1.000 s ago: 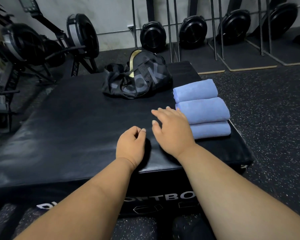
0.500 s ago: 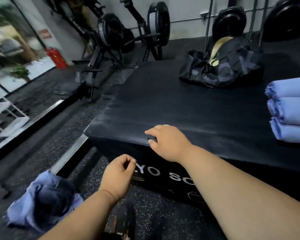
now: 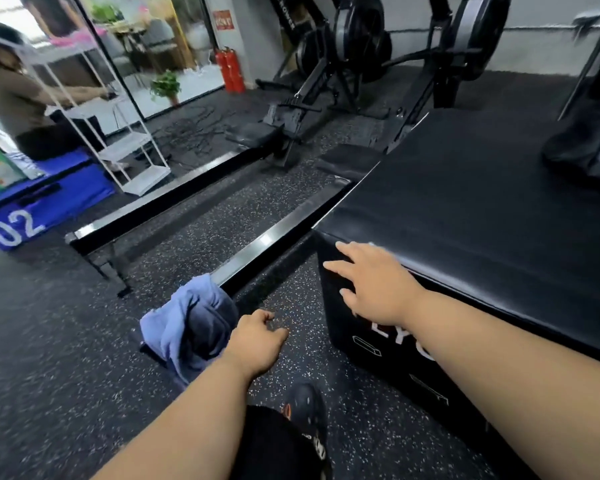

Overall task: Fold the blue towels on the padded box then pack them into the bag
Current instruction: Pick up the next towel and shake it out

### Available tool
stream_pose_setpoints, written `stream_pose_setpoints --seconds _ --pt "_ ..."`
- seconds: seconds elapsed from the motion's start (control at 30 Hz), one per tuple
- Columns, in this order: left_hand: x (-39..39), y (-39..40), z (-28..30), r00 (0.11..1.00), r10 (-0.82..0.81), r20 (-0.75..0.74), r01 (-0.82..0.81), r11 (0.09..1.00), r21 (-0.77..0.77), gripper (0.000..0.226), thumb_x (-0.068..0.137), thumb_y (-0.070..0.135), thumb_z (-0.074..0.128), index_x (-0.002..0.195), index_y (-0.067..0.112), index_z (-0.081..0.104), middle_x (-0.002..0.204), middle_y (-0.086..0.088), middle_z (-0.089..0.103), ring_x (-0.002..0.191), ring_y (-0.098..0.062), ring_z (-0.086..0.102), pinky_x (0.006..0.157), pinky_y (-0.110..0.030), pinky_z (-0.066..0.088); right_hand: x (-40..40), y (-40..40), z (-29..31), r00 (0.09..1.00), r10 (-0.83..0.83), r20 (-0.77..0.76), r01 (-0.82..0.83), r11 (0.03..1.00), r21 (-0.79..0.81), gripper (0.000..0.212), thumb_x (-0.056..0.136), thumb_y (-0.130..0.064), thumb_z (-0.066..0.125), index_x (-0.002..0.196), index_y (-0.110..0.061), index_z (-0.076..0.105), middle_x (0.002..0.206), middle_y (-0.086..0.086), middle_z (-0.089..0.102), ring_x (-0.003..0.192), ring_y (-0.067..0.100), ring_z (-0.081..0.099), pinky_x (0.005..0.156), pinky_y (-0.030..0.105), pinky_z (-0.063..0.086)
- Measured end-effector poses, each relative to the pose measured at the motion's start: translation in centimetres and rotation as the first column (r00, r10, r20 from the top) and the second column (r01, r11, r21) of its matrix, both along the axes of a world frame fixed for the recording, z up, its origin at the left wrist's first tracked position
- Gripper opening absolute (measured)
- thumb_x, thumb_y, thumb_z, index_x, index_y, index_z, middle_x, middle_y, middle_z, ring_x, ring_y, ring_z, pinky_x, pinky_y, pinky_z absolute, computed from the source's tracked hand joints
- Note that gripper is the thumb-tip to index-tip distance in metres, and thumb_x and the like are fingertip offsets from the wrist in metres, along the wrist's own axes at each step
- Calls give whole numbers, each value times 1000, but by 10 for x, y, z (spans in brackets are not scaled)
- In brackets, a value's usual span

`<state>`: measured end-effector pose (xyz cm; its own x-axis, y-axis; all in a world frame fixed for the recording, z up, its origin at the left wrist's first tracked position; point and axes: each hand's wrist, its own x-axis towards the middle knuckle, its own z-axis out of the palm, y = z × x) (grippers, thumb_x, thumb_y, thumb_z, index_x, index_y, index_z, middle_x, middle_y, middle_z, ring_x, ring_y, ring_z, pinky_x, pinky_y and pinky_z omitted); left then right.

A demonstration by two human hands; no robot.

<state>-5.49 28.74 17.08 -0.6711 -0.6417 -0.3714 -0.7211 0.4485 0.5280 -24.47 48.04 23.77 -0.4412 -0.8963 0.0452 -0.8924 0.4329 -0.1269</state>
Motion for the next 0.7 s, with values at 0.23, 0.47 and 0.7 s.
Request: stream_pose_setpoints --seconds 0.23,0.47,0.7 --pt "11 -81 -29 978 13 208 -14 1000 4 87 73 72 53 144 23 58 138 -13 59 129 -35 54 109 -44 47 -55 -98 -9 983 84 -163 -51 980 193 68 97 -56 51 161 -41 33 174 9 13 160 32 14 130 51 7" --pt "36 -160 -78 884 80 460 -28 993 -118 65 95 54 44 152 21 43 154 -20 37 142 -41 37 117 -49 35 -86 -155 -32 938 179 -296 -78 943 324 63 92 -71 39 148 -45 53 140 -6 56 132 22 48 121 45 29" --pt "41 -242 -158 790 184 585 -98 980 -176 79 80 62 53 152 30 44 161 -9 32 148 -38 31 117 -52 38 -89 -180 -43 911 243 -334 -137 941 309 68 88 -76 28 134 -43 65 113 -10 69 109 20 63 90 40 43"
